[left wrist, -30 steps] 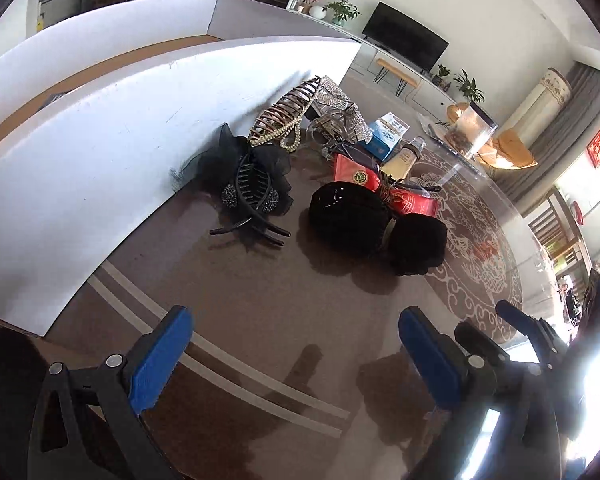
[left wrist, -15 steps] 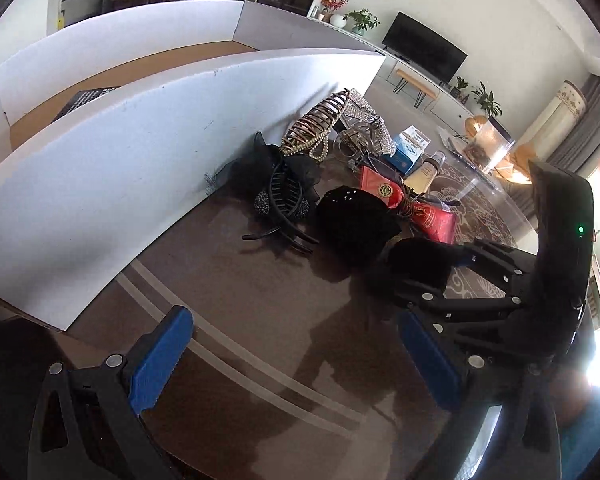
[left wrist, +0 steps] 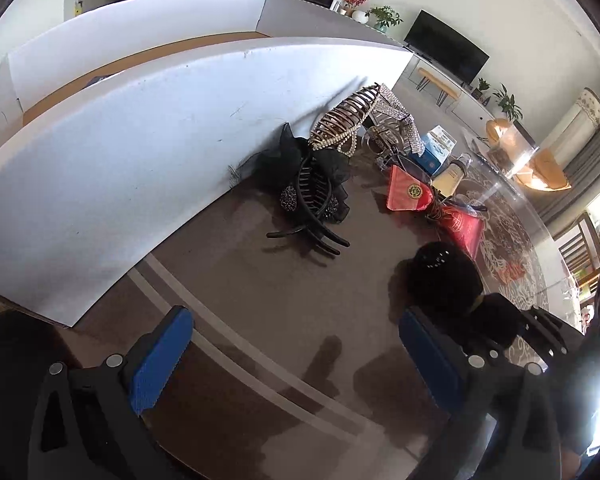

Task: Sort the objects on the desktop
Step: 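Grasp the black velvet bag with the right tool while the left tool grasps the black bow hair clip, then carry the bag and bow clip into the white bin and open both tools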

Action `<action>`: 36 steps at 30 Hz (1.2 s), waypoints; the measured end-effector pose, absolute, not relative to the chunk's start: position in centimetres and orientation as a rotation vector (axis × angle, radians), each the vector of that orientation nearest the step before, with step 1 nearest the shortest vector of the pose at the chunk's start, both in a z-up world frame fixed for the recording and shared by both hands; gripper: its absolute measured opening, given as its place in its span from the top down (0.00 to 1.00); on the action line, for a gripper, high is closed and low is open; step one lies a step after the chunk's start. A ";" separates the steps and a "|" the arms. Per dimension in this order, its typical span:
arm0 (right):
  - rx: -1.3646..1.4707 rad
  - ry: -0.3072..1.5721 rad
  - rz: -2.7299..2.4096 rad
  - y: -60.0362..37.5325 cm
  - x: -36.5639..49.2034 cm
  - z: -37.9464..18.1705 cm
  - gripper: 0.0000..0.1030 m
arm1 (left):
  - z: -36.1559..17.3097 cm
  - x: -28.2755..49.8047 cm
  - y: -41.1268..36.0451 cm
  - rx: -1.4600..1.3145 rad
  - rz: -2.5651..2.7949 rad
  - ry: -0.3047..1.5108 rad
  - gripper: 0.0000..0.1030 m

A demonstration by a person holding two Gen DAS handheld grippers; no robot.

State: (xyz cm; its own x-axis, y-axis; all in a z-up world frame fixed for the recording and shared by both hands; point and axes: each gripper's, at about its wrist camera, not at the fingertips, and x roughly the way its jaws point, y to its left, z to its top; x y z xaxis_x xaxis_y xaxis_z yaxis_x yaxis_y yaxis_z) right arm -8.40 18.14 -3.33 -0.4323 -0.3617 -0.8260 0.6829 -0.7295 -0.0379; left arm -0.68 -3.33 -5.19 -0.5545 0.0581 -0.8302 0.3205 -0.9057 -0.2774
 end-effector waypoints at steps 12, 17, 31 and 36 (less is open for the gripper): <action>1.145 0.334 -2.339 25.7 -2.3 -3.1 0.61 | -6.8 -8.5 -1.4 1.343 -2.480 0.299 0.00; 1.154 0.239 -2.384 26.4 -2.0 -3.1 0.60 | -7.1 -10.8 -0.6 1.336 -2.510 0.222 0.00; 1.174 0.238 -2.437 27.4 -1.7 -3.2 0.60 | -5.9 -7.7 5.4 1.499 -3.030 -0.062 0.63; 1.199 0.274 -2.481 28.9 -1.2 -3.2 0.58 | -5.7 -5.7 8.8 1.496 -3.047 -0.298 0.60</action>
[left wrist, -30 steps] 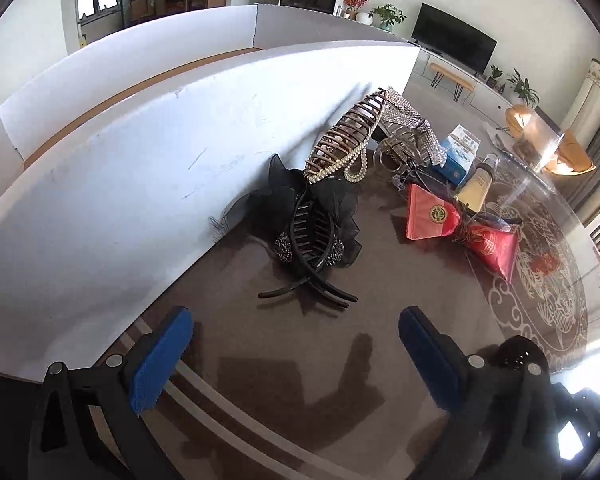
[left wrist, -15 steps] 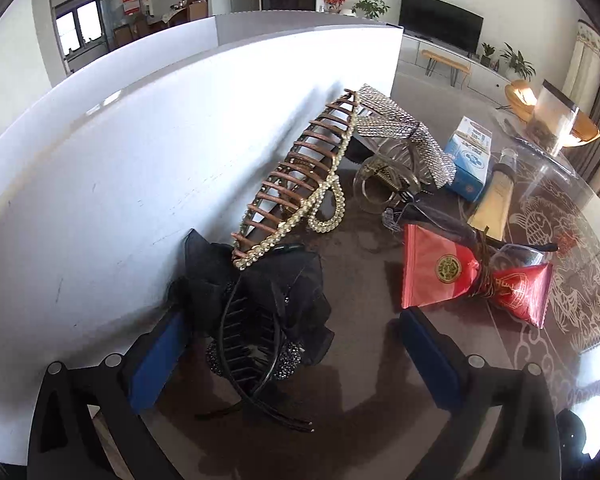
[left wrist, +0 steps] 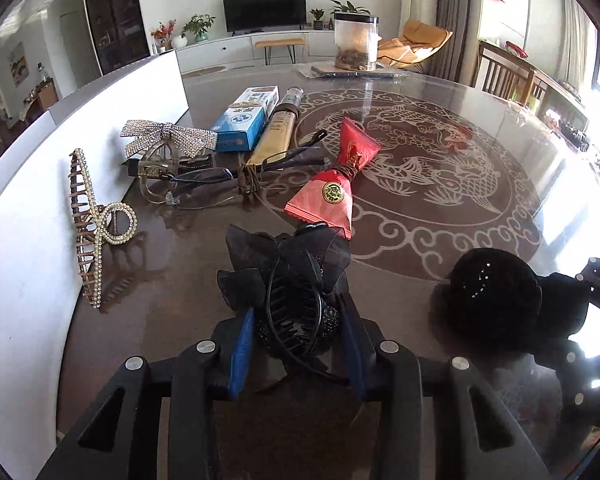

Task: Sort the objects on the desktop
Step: 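Carry the bag and bow clip into the white bin and open both tools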

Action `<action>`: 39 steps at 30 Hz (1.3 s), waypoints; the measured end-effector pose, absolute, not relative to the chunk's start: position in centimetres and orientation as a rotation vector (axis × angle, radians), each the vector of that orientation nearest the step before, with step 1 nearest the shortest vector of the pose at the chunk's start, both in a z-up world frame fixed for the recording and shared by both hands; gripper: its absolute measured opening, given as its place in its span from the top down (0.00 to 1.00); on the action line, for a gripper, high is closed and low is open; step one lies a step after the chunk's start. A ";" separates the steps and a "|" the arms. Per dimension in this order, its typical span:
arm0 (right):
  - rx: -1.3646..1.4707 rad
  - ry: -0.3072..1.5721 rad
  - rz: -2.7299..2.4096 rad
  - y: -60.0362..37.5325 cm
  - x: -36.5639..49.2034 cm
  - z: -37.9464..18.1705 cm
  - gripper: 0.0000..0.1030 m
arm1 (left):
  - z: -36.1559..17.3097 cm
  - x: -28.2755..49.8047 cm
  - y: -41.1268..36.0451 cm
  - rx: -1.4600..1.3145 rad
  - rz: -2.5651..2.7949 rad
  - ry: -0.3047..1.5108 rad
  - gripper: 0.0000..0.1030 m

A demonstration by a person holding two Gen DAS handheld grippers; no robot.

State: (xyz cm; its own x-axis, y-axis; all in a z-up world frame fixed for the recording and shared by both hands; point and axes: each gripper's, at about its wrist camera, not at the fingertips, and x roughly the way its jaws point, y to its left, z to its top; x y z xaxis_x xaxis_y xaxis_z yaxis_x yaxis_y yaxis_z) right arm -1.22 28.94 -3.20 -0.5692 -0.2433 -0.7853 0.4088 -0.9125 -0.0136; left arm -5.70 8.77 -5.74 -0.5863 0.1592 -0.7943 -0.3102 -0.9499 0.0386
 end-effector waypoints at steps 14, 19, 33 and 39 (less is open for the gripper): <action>1.240 0.279 -2.495 29.1 -1.5 -3.6 0.14 | -6.2 -6.4 6.7 -1.341 2.649 0.177 0.21; 1.247 0.276 -2.498 29.1 -1.6 -3.7 0.12 | -6.4 -6.6 6.3 -1.365 2.648 0.131 0.14; 1.249 0.325 -2.397 28.4 -2.2 -3.0 0.05 | -6.7 -6.8 6.1 -1.388 2.656 0.123 0.00; 1.260 0.529 -2.297 25.0 -4.8 -2.7 0.24 | -6.5 -7.6 6.4 -1.354 2.622 0.138 0.03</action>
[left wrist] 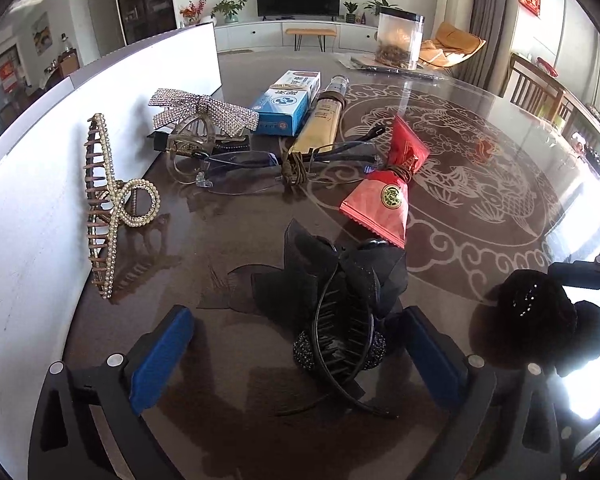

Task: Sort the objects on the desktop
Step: 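Carry the bag and bow clip into the white bin and open both tools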

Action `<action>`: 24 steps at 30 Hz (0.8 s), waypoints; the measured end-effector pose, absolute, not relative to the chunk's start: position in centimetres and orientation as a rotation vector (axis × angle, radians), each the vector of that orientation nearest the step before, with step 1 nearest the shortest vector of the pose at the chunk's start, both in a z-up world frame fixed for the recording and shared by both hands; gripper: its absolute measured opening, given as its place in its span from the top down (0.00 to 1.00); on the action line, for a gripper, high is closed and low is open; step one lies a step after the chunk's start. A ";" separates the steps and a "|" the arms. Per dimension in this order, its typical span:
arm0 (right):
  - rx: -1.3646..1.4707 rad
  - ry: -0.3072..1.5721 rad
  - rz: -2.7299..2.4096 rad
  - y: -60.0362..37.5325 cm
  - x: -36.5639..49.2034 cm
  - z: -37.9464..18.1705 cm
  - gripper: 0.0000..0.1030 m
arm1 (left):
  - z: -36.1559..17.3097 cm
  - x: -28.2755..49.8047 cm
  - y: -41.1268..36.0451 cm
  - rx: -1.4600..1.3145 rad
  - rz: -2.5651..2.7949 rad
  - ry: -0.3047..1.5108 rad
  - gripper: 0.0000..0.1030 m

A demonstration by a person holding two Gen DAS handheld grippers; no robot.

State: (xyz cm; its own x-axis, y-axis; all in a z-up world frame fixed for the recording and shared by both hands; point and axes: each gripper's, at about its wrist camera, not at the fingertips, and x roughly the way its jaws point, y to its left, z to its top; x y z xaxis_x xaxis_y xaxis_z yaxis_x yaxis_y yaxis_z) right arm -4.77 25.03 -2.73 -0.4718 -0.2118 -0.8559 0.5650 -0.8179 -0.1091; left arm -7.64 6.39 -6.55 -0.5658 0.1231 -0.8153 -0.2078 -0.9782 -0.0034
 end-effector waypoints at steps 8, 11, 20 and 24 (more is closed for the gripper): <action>1.249 0.231 -2.427 28.4 -2.9 0.5 0.68 | -3.0 -5.4 3.8 -1.139 2.561 -0.120 0.62; 1.239 0.134 -2.469 30.0 -2.0 1.1 0.68 | -1.6 -3.8 3.4 -1.085 2.557 -0.138 0.62; 1.110 0.087 -2.414 25.4 -6.0 5.0 0.68 | 5.8 -1.5 -5.2 -1.011 2.720 -0.256 0.62; 0.944 0.043 -2.317 17.9 -8.8 9.7 0.68 | 7.9 -3.3 -12.6 -1.065 2.875 -0.289 0.62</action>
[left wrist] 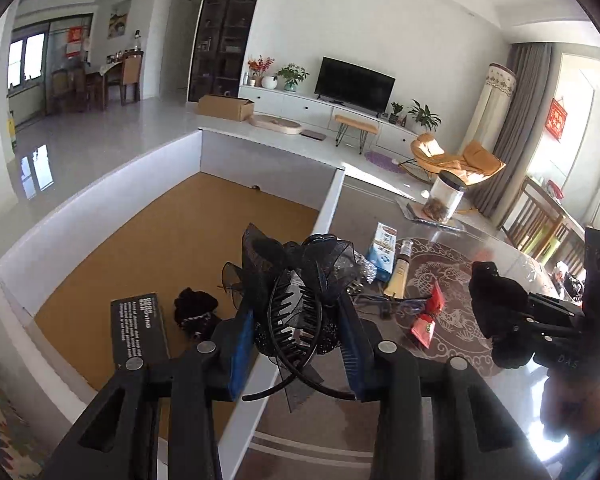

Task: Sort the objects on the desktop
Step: 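Carry the bag and bow clip into the white bin and open both tools, then bring both open tools back to the items on the table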

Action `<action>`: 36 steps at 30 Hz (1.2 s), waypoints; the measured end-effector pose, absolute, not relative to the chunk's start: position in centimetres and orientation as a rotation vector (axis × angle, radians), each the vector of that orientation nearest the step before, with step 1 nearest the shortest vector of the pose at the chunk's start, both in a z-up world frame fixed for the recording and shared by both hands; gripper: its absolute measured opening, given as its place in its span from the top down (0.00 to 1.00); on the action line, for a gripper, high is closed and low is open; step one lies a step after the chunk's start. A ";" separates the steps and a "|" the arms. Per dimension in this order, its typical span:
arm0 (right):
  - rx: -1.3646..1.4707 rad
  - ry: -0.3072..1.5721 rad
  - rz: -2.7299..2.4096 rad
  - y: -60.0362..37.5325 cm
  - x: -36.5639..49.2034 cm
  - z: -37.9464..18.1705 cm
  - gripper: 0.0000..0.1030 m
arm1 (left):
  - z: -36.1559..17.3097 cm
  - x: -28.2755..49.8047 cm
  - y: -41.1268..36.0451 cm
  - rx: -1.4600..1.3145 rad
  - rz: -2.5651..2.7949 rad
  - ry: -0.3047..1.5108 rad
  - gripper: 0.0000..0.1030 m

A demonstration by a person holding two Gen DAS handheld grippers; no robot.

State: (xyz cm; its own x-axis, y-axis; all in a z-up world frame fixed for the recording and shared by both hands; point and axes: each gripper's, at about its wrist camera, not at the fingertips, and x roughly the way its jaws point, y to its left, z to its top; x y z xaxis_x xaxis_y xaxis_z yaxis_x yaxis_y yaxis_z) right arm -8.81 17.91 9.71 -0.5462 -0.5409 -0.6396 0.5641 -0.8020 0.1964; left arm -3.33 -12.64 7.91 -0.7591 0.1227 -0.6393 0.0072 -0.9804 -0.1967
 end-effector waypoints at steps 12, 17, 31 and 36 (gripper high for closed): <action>1.024 0.100 -1.934 -6.7 -13.5 8.3 0.67 | 3.3 -11.6 -26.1 -1.502 2.999 -0.306 0.62; 1.119 0.197 -1.896 -9.9 -13.2 4.8 0.57 | 0.9 -13.0 -26.6 -1.657 2.953 -0.299 0.42; 0.797 0.071 -2.290 7.4 -9.3 6.8 0.00 | 5.7 -6.1 -16.8 -1.297 2.990 -0.093 0.23; 1.051 0.031 -2.495 20.5 -8.0 1.0 0.00 | 6.2 -3.3 -7.0 -1.147 2.808 0.018 0.00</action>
